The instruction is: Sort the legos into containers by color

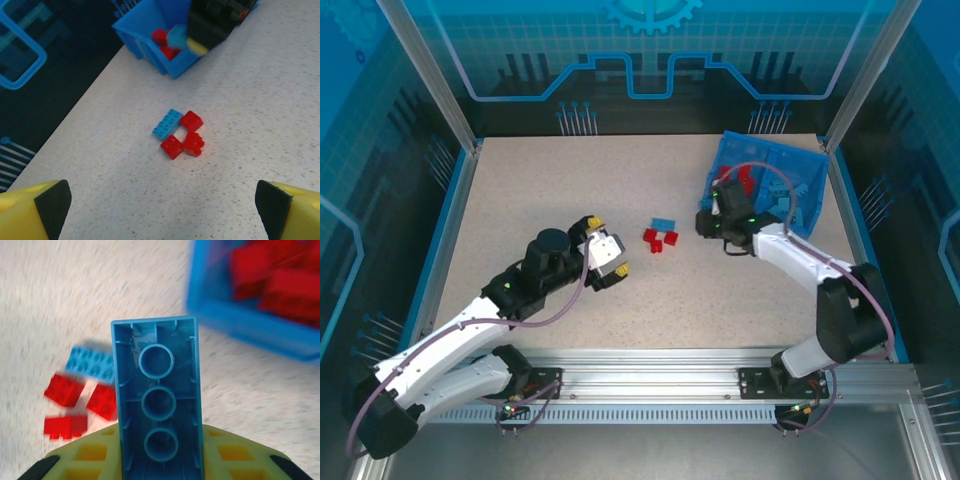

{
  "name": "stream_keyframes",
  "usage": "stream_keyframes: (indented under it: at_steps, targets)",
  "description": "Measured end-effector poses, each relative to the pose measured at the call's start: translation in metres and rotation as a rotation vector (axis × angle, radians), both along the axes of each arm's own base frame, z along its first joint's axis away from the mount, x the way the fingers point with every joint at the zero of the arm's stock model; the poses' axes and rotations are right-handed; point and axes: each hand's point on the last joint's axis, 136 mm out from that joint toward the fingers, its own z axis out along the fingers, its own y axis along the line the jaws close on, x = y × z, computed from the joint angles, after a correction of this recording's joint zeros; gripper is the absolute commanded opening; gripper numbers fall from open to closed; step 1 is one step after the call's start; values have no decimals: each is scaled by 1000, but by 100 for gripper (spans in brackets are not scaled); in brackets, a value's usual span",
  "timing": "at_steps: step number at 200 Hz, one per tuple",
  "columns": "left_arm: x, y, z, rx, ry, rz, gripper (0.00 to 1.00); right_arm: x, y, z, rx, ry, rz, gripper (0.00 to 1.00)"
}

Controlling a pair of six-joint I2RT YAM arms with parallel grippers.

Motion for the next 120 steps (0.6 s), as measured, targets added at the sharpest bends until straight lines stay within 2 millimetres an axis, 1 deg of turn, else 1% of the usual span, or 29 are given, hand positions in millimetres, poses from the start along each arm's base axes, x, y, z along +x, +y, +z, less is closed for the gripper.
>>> stream_keyframes:
  at_steps: [10,13,28,40,49,68,87,101,120]
  targets:
    - [3,2,2,-1,-8,21,99,8,-27,15,40,-36,-86,29]
    - [3,3,3,-2,-10,25,99,9,-33,17,48,-41,-102,28]
    - [5,5,4,-4,-12,45,99,18,-80,35,89,-91,-241,29]
    - [6,6,4,-8,-9,52,99,23,-113,42,112,-112,-339,29]
    - [6,6,4,-9,-9,55,99,26,-133,43,122,-117,-393,29]
    - [6,7,4,-11,-6,58,99,35,-171,37,141,-101,-499,29]
    - [7,7,4,-12,-5,59,99,53,-203,23,147,-71,-583,29]
    - [8,7,5,-13,-6,60,99,69,-218,10,148,-41,-618,29]
    - [8,6,5,-12,-5,61,99,89,-227,-10,144,9,-633,31]
